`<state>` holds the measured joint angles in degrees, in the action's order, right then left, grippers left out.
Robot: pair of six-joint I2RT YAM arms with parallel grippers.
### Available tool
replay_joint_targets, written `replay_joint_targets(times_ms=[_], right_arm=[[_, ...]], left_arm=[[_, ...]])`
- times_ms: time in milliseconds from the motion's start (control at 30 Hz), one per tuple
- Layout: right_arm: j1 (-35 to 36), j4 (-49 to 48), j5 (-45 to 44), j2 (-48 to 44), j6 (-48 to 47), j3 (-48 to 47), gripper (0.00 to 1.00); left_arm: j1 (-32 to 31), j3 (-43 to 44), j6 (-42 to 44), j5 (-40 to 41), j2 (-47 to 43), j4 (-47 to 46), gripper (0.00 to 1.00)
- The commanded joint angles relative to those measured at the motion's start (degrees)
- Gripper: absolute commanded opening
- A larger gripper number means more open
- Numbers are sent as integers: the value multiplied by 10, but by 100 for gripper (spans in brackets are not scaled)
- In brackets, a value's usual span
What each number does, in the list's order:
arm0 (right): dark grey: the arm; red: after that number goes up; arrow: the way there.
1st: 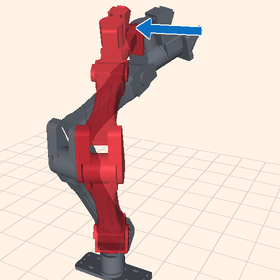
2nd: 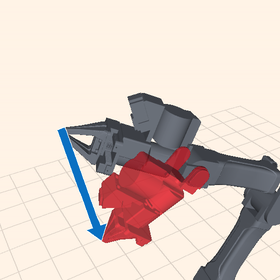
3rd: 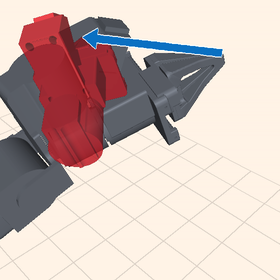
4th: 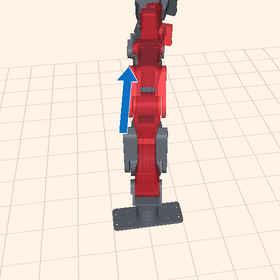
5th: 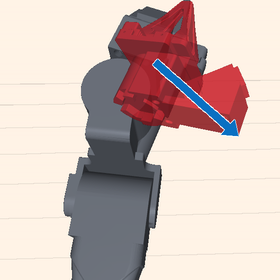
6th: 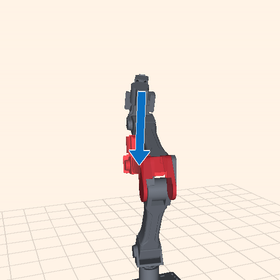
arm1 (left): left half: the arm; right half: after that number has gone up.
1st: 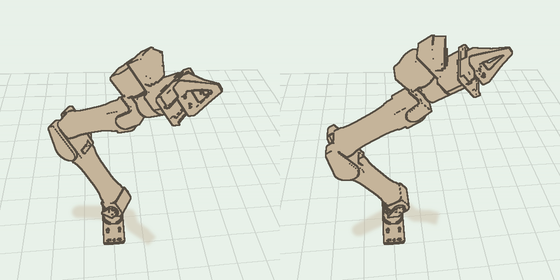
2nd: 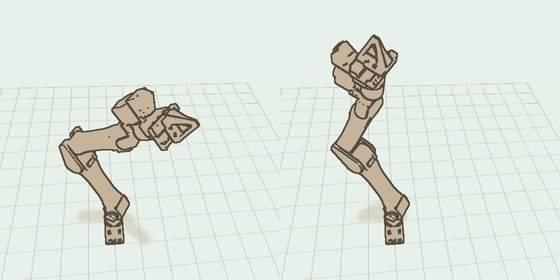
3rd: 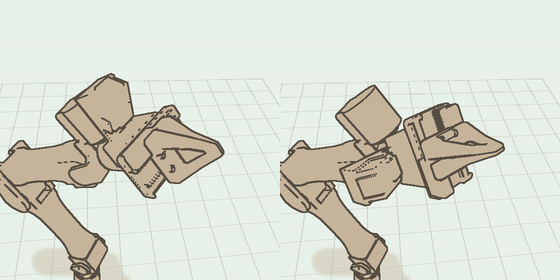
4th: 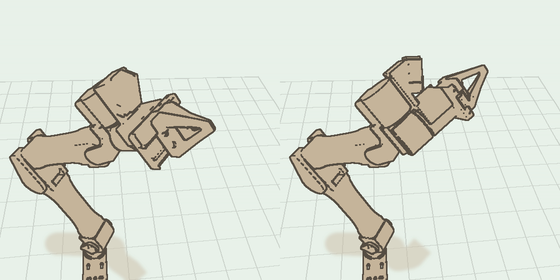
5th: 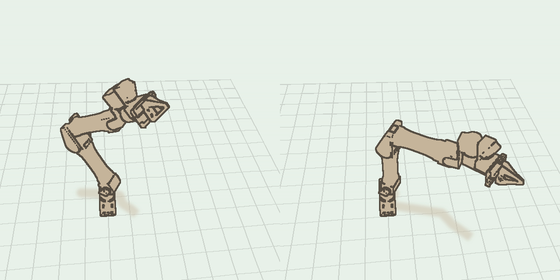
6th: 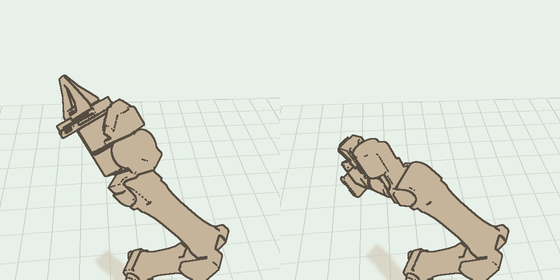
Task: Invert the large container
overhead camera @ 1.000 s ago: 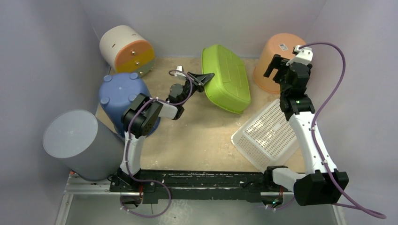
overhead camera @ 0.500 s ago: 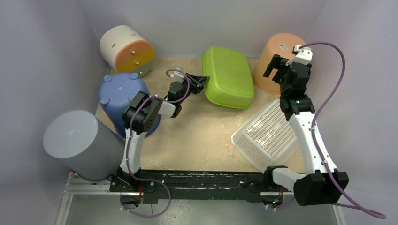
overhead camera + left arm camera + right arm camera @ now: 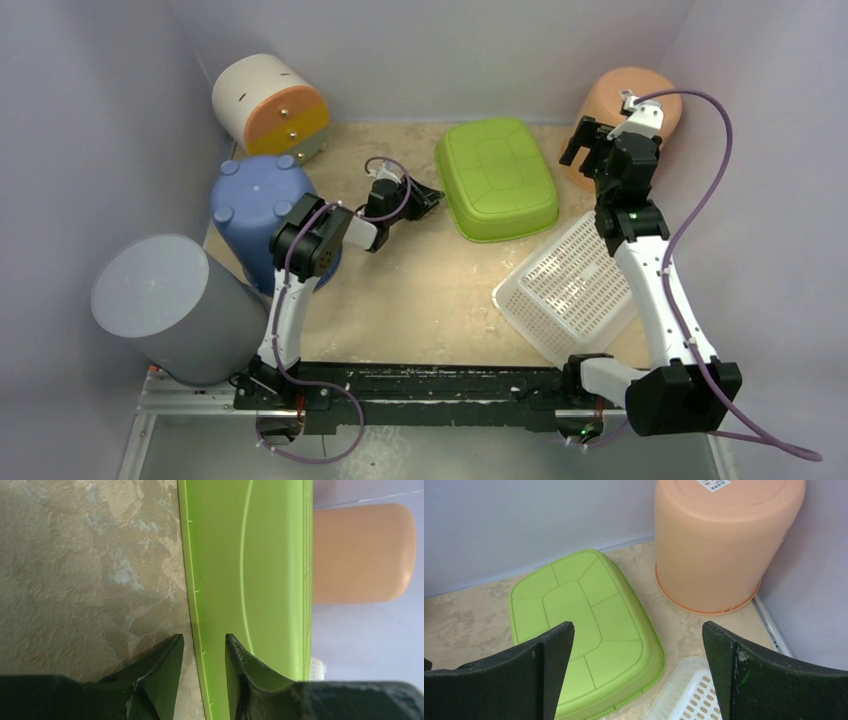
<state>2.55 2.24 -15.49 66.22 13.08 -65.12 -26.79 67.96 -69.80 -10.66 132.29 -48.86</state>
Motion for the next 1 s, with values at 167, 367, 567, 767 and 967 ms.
replay_joint_targets(times_ms=[167, 367, 567, 767, 967], right_arm=[[-3, -28, 9, 21, -6, 2, 100], [-3, -41, 62, 23, -11, 29, 100], [17, -61, 132, 37, -7, 48, 100], [110, -64, 106, 90, -36, 41, 100], [117, -90, 140, 86, -43, 48, 100]], left_arm=[[-4, 11, 216, 92, -103, 293, 44], [-16, 9, 316, 209, -219, 443, 49], [-59, 49, 416, 335, -297, 562, 57], [-112, 56, 489, 387, -375, 577, 60], [-121, 22, 523, 365, -463, 555, 62]])
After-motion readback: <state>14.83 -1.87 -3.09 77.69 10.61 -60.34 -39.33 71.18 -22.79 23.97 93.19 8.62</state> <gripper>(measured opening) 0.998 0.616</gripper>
